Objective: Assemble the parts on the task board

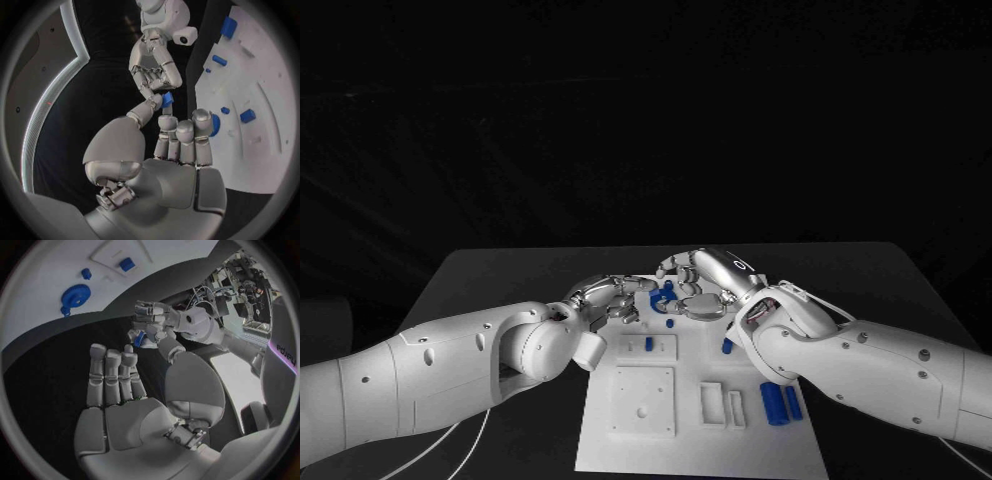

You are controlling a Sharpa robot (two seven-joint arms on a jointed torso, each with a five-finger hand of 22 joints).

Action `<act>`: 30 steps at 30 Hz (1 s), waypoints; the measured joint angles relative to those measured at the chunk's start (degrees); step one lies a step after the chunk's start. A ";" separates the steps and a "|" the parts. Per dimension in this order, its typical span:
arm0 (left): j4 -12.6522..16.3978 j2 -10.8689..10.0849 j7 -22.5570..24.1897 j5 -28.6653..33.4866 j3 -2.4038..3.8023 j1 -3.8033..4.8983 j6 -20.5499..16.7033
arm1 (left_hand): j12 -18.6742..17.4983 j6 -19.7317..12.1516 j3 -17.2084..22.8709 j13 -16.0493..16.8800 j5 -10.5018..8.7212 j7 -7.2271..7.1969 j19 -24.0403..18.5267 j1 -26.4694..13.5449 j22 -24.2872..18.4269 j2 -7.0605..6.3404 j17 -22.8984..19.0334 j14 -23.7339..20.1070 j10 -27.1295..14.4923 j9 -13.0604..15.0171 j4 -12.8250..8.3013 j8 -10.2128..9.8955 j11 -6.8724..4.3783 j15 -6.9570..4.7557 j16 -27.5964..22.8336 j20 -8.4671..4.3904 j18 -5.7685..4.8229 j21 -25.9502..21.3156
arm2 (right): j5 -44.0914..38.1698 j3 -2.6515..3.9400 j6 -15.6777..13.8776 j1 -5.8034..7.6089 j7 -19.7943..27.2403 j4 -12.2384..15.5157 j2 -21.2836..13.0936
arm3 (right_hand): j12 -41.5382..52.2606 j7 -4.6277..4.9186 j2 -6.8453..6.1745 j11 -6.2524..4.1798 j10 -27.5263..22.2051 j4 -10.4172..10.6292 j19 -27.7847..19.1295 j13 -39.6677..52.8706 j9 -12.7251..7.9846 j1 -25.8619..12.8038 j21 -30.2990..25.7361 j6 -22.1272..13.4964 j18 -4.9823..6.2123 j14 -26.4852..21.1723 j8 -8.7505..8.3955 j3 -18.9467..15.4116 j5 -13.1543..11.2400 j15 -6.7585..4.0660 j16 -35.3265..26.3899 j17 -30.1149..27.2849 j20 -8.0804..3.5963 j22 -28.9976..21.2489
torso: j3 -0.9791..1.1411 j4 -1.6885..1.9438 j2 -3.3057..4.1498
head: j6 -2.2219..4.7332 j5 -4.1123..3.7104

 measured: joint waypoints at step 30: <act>1.89 0.48 3.03 5.10 0.00 -0.01 -7.32 | -0.45 0.31 0.02 -0.17 0.79 -0.29 0.22 -0.28 -0.01 0.03 -0.30 0.85 0.85 -0.03 0.16 0.00 -0.27 -0.43 0.00 -0.22 0.00 0.00 | -11.58 0.02 -7.47 -1.12 -14.29 -0.32 2.44 | 2.91 -6.54 -2.83 -6.17 3.12 0.26 4.90 -1.78 32.00 -2.56 1.52 6.98 1.53 3.15 16.56 -9.69 -5.37 -3.09 3.19 -2.36 -2.23 -1.82 | -0.02 0.10 0.05 | 0.11 0.19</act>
